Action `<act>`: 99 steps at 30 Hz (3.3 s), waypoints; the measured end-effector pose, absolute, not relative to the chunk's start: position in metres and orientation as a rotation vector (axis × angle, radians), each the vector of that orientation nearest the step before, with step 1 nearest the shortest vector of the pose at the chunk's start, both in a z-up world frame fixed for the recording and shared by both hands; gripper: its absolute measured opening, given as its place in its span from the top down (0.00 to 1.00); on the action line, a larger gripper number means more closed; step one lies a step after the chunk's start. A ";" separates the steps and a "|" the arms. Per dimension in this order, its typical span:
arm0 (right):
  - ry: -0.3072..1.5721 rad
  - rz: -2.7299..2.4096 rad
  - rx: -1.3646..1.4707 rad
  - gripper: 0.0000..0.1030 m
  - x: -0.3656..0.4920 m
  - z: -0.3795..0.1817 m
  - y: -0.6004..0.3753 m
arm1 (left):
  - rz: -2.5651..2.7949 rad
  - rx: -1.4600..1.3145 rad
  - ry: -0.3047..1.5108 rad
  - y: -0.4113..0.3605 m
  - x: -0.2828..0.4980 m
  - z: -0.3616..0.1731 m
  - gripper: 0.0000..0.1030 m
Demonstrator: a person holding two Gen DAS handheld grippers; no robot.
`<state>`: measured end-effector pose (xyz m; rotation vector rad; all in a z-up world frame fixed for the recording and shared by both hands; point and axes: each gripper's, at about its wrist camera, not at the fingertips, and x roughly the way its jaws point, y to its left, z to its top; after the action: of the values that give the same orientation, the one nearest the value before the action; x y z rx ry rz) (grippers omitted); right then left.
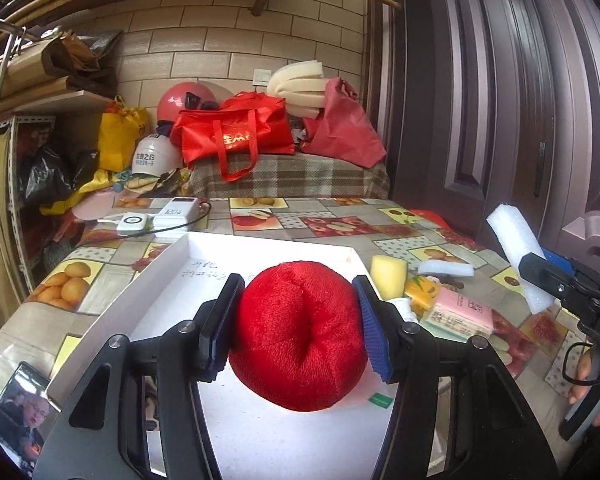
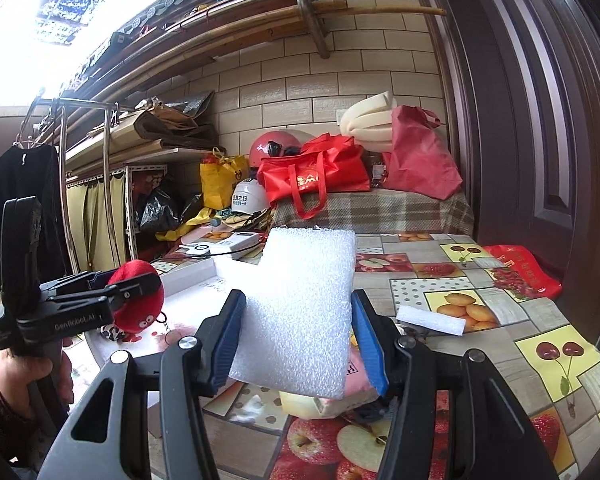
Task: Organize soft objects
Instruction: 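Carry the red ball with the left gripper while the right gripper carries the foam sheet to the box, then open the left gripper over the box while the right gripper releases the foam sheet inside, then move both grippers back toward the remaining pile of soft items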
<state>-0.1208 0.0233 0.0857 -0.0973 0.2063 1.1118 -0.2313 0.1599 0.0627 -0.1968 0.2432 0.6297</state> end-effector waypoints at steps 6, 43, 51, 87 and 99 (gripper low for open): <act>0.223 1.172 -0.124 0.48 -0.133 0.084 0.042 | 0.694 -0.212 0.260 0.184 -0.239 0.057 0.46; 0.311 1.209 -0.225 0.20 -0.149 0.068 0.142 | 0.900 -0.307 0.264 0.236 -0.260 0.051 0.00; 0.305 1.208 -0.249 0.19 -0.153 0.067 0.147 | 0.881 -0.431 0.231 0.265 -0.269 0.046 0.00; 0.482 1.094 -0.236 0.15 -0.062 0.065 0.039 | 0.071 -0.110 0.477 0.083 -0.142 0.054 0.00; 0.616 1.198 -0.364 0.49 -0.061 0.042 0.089 | 0.064 -0.270 0.613 0.094 -0.118 0.040 0.00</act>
<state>-0.0609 0.0886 0.0423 -0.3638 0.6165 1.1981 -0.1176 0.0943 0.0398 -0.2699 0.6132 0.0641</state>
